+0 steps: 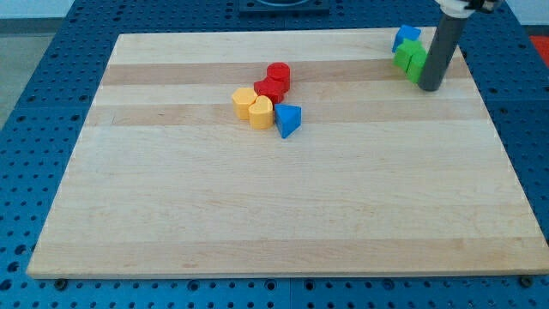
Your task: Push blue triangle into green circle
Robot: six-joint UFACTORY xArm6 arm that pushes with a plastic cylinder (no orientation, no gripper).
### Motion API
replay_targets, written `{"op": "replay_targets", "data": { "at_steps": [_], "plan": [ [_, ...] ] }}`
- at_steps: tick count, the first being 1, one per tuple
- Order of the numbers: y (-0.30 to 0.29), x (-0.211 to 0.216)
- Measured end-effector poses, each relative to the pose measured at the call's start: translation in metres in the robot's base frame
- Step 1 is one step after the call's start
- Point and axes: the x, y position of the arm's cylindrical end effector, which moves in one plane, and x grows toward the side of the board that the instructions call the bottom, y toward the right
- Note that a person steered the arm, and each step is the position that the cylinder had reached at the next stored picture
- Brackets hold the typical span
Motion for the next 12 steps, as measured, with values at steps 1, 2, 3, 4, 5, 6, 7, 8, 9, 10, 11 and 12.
{"op": "replay_targets", "data": {
  "at_steps": [1, 2, 3, 4, 5, 6, 7, 8, 9, 10, 11, 12],
  "plan": [
    [0.000, -0.014],
    [0.000, -0.021],
    [-0.001, 0.014],
    [-0.033, 0.089],
    [-0.124, 0.147],
    [-0.230, 0.152],
    [-0.288, 0.127],
    [-0.278, 0.113],
    [-0.248, 0.112],
    [-0.225, 0.098],
    [-0.235, 0.088],
    [-0.238, 0.084]
  ]
}}
